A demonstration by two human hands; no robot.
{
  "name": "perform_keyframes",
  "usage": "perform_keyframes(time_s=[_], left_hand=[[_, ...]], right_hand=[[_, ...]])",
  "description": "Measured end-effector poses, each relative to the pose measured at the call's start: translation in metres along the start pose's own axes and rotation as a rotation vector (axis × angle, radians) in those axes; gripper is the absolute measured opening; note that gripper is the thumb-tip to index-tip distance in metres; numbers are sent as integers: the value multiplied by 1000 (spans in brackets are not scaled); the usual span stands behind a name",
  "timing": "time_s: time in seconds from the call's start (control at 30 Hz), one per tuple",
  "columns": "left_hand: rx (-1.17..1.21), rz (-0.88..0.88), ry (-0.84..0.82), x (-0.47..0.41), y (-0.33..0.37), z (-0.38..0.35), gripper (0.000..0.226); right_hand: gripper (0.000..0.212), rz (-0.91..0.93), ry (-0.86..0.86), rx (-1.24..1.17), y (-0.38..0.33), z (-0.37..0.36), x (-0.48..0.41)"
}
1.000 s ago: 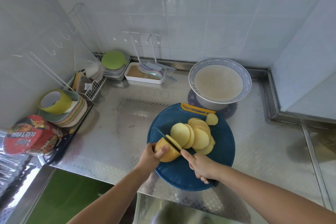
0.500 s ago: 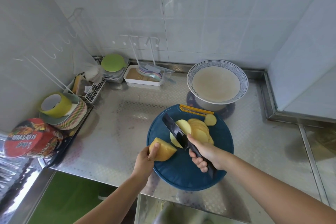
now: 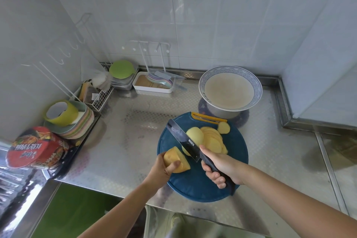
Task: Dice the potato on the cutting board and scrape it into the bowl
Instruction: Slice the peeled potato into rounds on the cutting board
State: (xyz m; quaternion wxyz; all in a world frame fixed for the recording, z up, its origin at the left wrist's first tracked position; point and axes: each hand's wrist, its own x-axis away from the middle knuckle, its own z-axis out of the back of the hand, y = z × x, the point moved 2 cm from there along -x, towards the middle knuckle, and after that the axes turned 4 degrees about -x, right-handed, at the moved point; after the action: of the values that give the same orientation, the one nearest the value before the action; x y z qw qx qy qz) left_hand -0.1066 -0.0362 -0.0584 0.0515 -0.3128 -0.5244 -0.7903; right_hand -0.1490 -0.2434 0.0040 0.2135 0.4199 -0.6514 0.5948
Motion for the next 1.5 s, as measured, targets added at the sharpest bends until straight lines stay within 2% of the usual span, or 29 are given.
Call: perform_keyframes(time_s=[0.1, 0.27, 0.37, 0.53, 0.67, 0.97, 1.23, 1.5], left_hand=[[71, 7, 20, 2, 2, -2, 53], [140, 5, 67, 0, -3, -4, 70], [137, 6, 53, -4, -6, -2, 82], [42, 14, 36, -6, -6, 0, 47], [6, 4, 28, -7, -5, 1, 43], [25, 23, 65, -6, -1, -2, 49], [59, 23, 81, -6, 0, -4, 63], [102, 36, 85, -6, 1, -5, 50]], right_hand=[[64, 59, 41, 84, -3, -6, 9], [62, 170, 194, 359, 8, -16, 15], [61, 291, 290, 621, 17, -19, 16], [62, 327, 328, 755, 27, -21, 18], [63, 341, 338, 820, 25, -21, 18], [62, 339, 340, 805, 25, -22, 21], [62, 292, 329, 776, 25, -17, 22], [61, 234, 255, 673, 20, -17, 24]])
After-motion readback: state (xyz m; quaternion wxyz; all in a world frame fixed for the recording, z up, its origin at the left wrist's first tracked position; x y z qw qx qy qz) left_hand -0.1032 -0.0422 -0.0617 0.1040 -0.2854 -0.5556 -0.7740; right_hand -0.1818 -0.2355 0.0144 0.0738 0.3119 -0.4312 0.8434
